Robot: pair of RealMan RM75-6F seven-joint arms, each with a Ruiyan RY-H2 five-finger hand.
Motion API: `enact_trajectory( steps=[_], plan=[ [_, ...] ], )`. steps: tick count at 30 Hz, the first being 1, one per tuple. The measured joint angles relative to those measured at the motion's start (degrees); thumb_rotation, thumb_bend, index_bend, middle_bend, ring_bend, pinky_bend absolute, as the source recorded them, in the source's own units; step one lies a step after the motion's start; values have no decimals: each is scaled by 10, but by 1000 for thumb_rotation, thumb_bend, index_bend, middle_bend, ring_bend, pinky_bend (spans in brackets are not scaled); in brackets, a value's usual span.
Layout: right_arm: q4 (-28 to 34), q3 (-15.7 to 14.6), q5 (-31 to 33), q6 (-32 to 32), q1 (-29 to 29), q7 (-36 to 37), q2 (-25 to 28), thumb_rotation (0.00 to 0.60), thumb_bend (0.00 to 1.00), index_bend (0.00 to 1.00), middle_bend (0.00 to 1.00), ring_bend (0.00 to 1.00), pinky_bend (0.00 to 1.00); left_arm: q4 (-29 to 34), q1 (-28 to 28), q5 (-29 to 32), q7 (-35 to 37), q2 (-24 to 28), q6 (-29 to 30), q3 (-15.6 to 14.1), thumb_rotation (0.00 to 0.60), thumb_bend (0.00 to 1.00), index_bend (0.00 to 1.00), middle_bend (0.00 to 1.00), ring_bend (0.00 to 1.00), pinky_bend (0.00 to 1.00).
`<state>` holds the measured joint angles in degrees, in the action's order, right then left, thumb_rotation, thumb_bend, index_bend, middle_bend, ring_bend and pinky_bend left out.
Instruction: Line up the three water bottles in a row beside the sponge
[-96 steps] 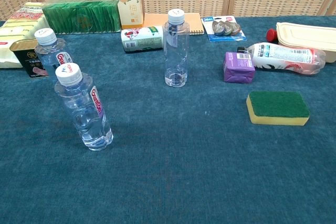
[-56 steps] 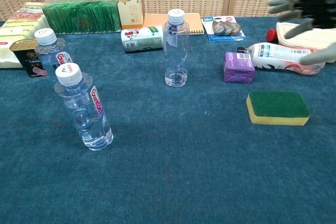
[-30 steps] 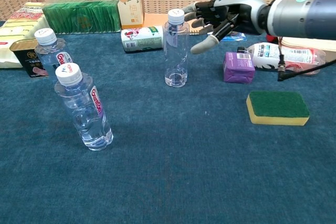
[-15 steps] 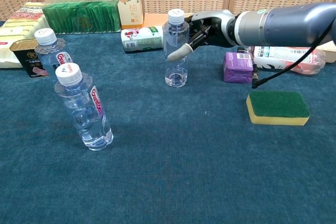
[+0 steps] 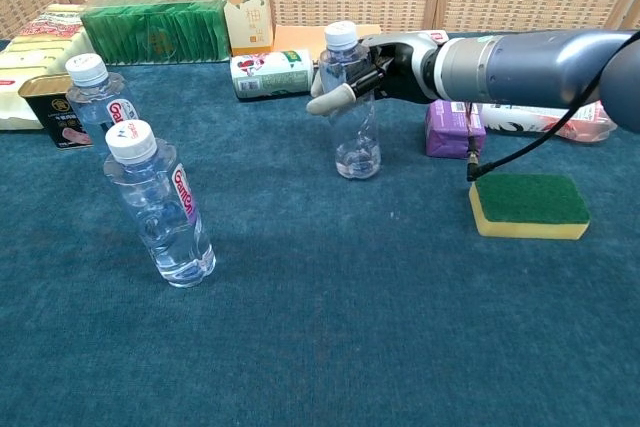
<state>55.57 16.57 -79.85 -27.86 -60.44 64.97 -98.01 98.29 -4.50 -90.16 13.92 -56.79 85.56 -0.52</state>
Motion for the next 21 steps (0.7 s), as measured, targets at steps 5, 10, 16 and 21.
enact_trajectory(
  steps=[5,10,16,21],
  plan=[
    [43,-4,-10,-33,15,-8,29,600,223,583,621,420,295,-1,1,-9,7,2,2,-3,600,60,0,0,0,11],
    [122,-10,-16,-83,47,-34,81,600,228,583,621,419,286,0,0,-20,8,3,2,-7,600,61,0,0,0,11],
    [202,-31,-21,-150,104,-66,141,600,228,583,621,409,256,6,0,-32,-1,2,4,-12,600,60,0,0,0,12],
    [217,-57,-29,-189,140,-79,151,600,227,583,621,403,220,13,-1,-43,-10,1,4,-16,600,60,0,0,0,12]
  ],
)
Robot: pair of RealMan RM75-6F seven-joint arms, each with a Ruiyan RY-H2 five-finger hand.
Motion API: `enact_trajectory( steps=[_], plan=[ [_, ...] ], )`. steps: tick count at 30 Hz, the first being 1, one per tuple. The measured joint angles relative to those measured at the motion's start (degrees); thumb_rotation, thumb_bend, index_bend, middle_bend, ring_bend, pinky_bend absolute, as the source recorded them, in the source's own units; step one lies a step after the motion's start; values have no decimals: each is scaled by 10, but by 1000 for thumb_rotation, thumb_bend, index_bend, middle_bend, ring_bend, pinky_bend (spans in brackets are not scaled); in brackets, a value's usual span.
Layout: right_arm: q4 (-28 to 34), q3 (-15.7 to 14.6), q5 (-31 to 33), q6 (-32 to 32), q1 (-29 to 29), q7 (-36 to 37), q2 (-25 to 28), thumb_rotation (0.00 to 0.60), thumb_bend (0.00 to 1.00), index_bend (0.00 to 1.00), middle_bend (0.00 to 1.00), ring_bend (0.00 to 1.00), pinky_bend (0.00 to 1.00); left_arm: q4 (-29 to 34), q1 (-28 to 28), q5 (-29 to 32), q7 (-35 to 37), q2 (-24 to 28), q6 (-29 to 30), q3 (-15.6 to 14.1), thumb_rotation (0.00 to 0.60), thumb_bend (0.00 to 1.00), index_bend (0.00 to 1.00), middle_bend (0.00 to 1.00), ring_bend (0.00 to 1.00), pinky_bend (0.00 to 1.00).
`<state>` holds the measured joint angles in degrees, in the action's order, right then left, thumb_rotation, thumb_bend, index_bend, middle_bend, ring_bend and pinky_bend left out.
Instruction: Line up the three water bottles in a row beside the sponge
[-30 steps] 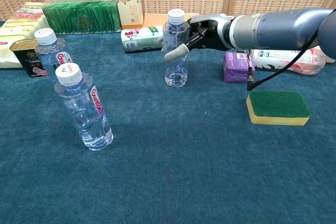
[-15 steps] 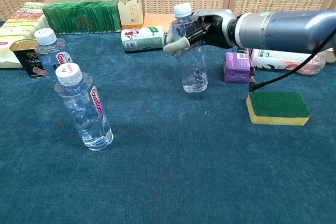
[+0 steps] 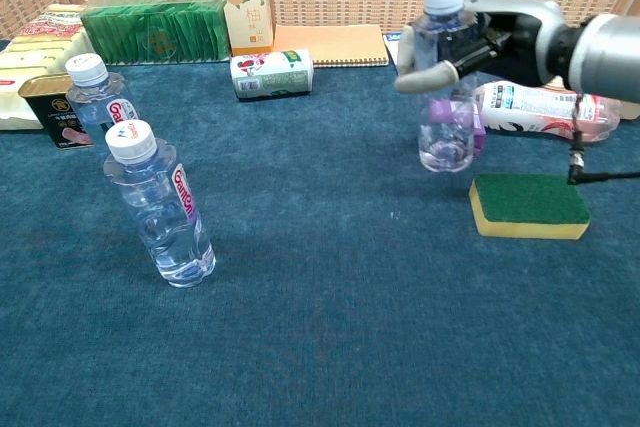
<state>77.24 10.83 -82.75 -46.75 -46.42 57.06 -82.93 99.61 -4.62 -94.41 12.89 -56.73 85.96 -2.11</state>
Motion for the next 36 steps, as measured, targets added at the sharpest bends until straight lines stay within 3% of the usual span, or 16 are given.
enact_trajectory(
  steps=[6,22,27,30,36],
  plan=[
    [-6,-23,-8,-31,25,-11,-19,600,228,583,621,398,201,3,-5,-1,-8,-1,-7,-1,600,60,0,0,0,12],
    [-32,-12,19,-15,13,-49,-75,600,230,583,613,389,185,-5,-4,3,12,3,-2,-1,600,61,0,0,0,12],
    [-45,-19,11,-14,16,-33,-82,600,187,439,460,293,148,-5,-3,3,14,4,-1,-1,600,60,0,0,0,12],
    [-50,-27,-11,-22,17,-14,-81,600,124,389,366,216,122,-5,-4,3,13,4,-2,-2,600,60,0,0,0,12],
    [-65,-49,-57,-54,21,37,-77,600,97,289,238,125,79,-4,-3,1,13,4,1,-2,600,60,0,0,0,12]
  ],
)
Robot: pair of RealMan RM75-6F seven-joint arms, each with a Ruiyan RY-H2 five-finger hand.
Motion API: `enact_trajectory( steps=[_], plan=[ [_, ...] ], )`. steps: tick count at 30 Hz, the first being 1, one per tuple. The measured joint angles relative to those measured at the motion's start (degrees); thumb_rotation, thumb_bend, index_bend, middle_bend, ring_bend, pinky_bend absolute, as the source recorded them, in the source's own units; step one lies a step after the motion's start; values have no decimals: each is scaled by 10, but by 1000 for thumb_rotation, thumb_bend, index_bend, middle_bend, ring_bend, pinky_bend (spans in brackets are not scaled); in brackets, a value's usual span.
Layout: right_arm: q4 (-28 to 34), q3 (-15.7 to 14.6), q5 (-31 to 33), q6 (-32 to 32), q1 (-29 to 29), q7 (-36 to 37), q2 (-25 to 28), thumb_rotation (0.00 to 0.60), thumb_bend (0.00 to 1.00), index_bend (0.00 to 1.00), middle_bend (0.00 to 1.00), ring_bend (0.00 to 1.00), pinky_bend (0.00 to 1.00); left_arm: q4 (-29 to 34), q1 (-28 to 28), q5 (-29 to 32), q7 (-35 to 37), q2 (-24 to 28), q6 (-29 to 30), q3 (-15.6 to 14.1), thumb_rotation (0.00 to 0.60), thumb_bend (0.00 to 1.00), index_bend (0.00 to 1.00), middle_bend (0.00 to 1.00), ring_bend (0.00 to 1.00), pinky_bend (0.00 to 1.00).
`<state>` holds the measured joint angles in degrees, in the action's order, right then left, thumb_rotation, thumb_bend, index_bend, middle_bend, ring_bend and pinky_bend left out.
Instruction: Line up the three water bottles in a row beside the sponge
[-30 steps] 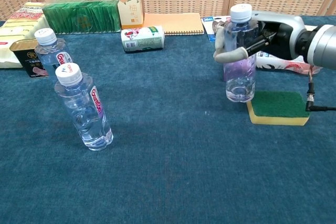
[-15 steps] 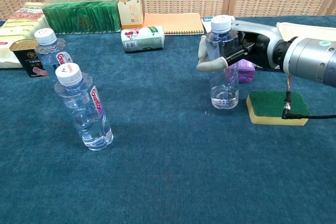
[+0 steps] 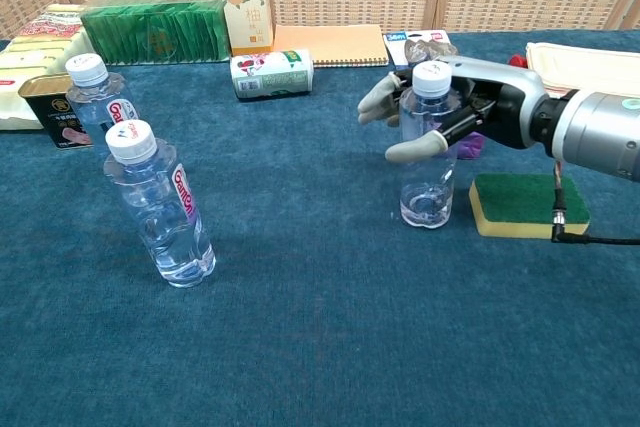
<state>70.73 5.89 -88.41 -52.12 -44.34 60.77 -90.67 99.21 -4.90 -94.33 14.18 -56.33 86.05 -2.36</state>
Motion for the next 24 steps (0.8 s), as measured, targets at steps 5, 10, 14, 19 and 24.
enact_trajectory(
  steps=[5,10,14,19,24],
  plan=[
    [-5,-11,-18,-36,9,8,7,600,72,169,151,80,54,-1,0,-2,5,1,2,-1,600,60,0,0,0,12],
    [19,-9,-16,-58,19,-25,27,600,48,72,54,8,21,-2,2,-9,10,3,7,-3,600,61,0,0,0,12],
    [60,-4,-8,-71,28,-49,54,600,32,58,26,0,14,-3,4,-13,19,5,14,-4,600,61,0,0,0,12],
    [146,-4,-3,-91,48,-76,118,600,9,56,19,0,8,-8,6,-22,34,7,20,-7,600,60,0,0,0,12],
    [231,-14,-9,-111,74,-90,208,600,0,56,19,0,8,-14,2,-32,60,11,19,-12,600,60,0,0,0,12]
  ],
)
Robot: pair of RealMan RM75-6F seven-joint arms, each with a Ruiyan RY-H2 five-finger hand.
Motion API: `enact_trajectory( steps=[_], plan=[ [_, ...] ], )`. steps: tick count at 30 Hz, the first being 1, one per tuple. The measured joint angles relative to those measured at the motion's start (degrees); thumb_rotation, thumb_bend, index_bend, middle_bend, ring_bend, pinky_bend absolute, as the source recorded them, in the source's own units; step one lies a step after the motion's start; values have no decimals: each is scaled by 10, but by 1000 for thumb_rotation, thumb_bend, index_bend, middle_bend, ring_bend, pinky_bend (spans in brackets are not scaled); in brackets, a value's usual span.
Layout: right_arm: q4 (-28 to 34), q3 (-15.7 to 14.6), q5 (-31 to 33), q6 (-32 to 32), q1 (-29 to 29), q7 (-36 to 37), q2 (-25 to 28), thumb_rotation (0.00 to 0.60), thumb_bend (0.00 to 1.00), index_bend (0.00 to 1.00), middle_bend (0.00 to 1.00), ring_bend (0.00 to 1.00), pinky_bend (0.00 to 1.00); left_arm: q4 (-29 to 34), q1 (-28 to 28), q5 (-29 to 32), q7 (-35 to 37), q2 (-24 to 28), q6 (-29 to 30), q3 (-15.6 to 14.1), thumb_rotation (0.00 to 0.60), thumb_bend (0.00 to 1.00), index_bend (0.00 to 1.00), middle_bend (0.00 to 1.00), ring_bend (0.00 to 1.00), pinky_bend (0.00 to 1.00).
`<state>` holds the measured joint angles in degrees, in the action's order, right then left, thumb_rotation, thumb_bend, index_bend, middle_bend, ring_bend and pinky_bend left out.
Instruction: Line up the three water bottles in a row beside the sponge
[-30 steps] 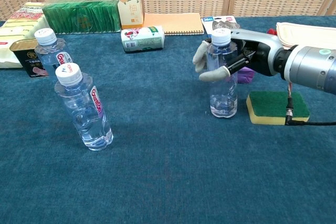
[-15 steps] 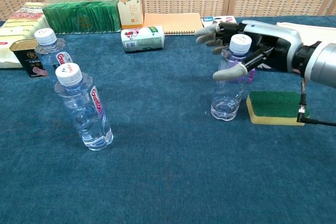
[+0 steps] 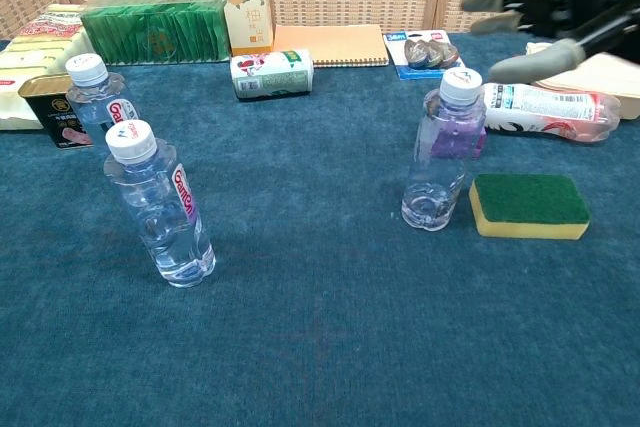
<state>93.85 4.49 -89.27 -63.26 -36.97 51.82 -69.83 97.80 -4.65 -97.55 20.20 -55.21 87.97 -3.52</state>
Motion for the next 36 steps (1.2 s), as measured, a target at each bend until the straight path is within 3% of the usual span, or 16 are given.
enact_trajectory(
  steps=[7,13,19,24,31,36],
  plan=[
    [109,-55,-34,-35,65,-57,163,600,0,59,19,0,4,-26,-19,-31,48,0,-19,-13,600,60,0,0,0,12],
    [133,-104,-70,-112,152,-148,209,600,0,85,31,0,4,-62,-38,-73,116,-20,-18,-22,600,61,0,0,0,12],
    [129,-131,-83,-191,234,-238,210,600,0,102,38,0,3,-109,-57,-108,191,-52,0,-33,600,60,0,0,0,12],
    [120,-136,-78,-242,281,-297,197,600,0,123,47,0,0,-131,-69,-108,236,-85,-7,-43,600,61,0,0,0,12],
    [78,-110,-58,-314,332,-419,137,600,0,138,51,0,0,-170,-89,-98,301,-153,-27,-47,600,60,0,0,0,12],
    [37,-80,-58,-347,351,-452,98,600,0,148,54,0,0,-184,-108,-94,315,-181,-52,-55,600,59,0,0,0,12]
  ],
)
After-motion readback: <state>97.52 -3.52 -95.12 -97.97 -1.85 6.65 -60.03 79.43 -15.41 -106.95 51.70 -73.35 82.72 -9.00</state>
